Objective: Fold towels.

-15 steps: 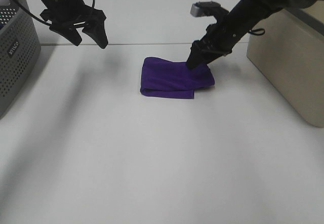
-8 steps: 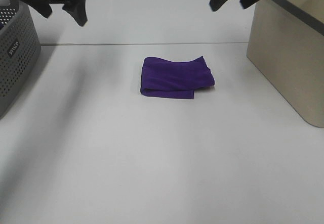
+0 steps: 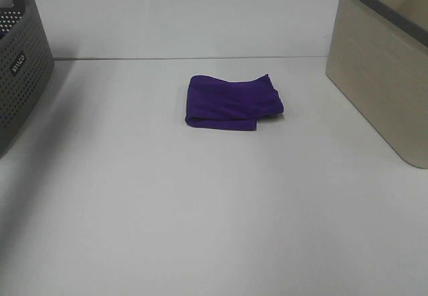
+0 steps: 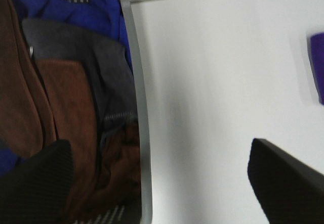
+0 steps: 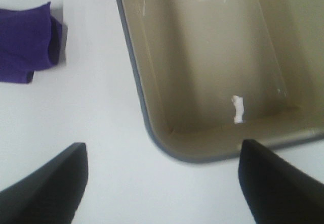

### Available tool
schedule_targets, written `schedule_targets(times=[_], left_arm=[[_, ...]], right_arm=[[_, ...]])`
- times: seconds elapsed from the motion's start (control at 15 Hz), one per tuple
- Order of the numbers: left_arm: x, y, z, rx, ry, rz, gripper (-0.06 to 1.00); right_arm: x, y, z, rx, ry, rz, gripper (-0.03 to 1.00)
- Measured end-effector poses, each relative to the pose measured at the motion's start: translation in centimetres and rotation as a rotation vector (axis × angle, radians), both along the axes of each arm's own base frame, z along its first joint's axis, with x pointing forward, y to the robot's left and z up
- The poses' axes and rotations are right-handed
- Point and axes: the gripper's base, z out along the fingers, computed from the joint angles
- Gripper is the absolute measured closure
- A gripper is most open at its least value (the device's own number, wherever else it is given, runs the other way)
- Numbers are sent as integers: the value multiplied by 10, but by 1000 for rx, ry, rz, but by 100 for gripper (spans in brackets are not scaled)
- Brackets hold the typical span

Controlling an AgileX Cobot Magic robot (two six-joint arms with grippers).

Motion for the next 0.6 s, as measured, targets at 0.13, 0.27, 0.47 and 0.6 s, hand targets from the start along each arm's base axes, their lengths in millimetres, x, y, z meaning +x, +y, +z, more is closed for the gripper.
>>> schedule_targets(times=[0.13,0.27,0.47,0.6], left_arm=[[-43,-4,3,0,27,-3,9],[-113,-10,6,5,14,-1,9],[-200,-17,-12,13,-50,5,9],[-258,-22,-28,24,-158,12,9]], right_arm=[[-54,4,4,-26,-36,-4,17],[-117,7,-3,-83,-95,-20,17],[-176,13,-28,-97,-203,-35,17],[-218,18,-58,-103,-262,-38,17]])
